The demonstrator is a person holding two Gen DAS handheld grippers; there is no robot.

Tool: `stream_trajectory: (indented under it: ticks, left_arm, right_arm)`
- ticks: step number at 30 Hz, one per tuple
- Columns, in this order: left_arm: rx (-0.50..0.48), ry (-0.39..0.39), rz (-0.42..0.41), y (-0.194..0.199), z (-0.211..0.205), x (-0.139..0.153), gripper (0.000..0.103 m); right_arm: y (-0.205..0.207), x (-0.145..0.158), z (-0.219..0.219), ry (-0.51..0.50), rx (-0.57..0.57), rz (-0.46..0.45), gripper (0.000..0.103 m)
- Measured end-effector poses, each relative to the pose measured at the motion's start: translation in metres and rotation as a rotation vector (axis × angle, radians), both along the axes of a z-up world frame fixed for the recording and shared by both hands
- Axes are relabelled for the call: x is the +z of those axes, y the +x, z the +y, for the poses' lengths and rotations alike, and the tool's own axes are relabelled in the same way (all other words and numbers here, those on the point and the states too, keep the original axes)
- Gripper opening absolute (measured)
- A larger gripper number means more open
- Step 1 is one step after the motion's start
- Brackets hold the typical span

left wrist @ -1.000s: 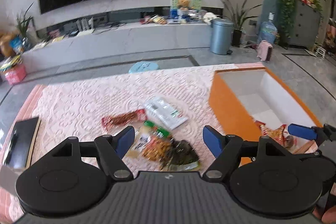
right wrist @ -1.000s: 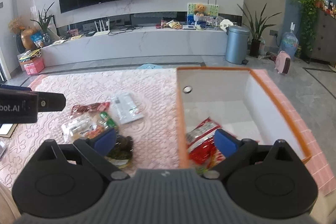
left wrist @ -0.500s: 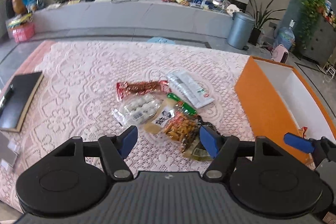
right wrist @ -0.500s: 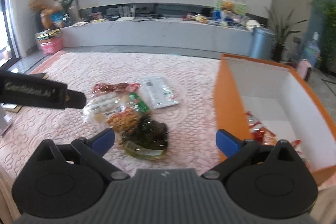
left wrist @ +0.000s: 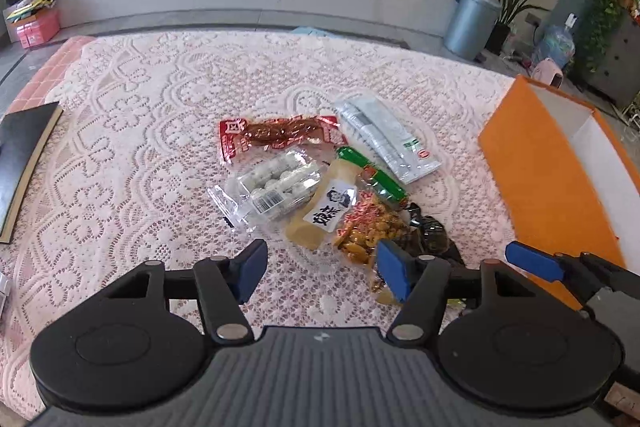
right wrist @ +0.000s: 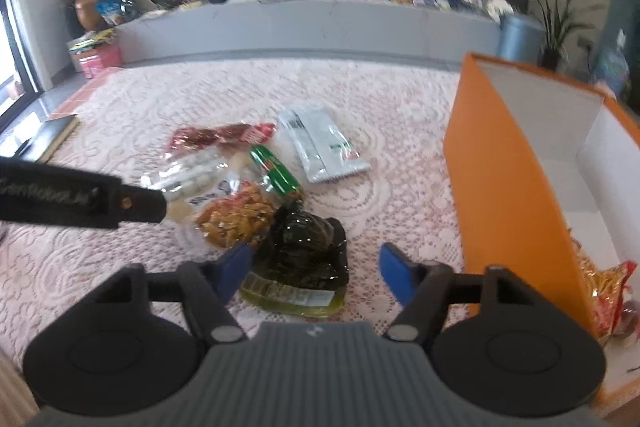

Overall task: Organize snacks
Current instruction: 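Grasp the dark seaweed pack with the right tool while the left tool grasps the peanut bag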

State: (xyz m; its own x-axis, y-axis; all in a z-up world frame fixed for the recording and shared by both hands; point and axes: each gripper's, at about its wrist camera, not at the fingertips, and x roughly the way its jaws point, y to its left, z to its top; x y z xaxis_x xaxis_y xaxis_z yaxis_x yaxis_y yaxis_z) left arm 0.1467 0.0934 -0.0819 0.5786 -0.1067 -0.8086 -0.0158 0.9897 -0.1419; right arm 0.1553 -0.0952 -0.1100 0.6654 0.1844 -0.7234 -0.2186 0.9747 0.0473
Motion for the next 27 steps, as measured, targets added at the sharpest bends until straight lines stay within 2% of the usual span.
stream_trajectory:
  ticks: [4,8,14,17,21,27]
  left_arm:
    - [0.019,-0.040,0.026,0.009,0.004,-0.009,0.072]
    - [0.045,-0.068,0.032,0.012,0.009,-0.017,0.072]
    - [0.045,-0.094,0.047,0.016,0.009,-0.025,0.072]
    - [0.036,-0.119,0.060,0.018,0.006,-0.029,0.072]
    - [0.041,-0.132,0.076,0.021,0.004,-0.033,0.072]
    - [0.061,-0.158,0.135,0.026,-0.003,-0.046,0.072]
  right_arm:
    - [0.015,-0.010,0.004,0.036,0.000,0.007,0.065]
    - [0.028,-0.020,0.010,0.048,0.011,0.012,0.059]
    - [0.041,-0.036,0.011,0.039,-0.003,0.038,0.056]
    - [0.045,-0.044,0.012,0.022,-0.005,0.064,0.051]
    - [0.045,-0.047,0.010,0.011,-0.003,0.046,0.038]
    - [0.044,-0.046,-0.003,0.048,-0.002,0.066,0.038]
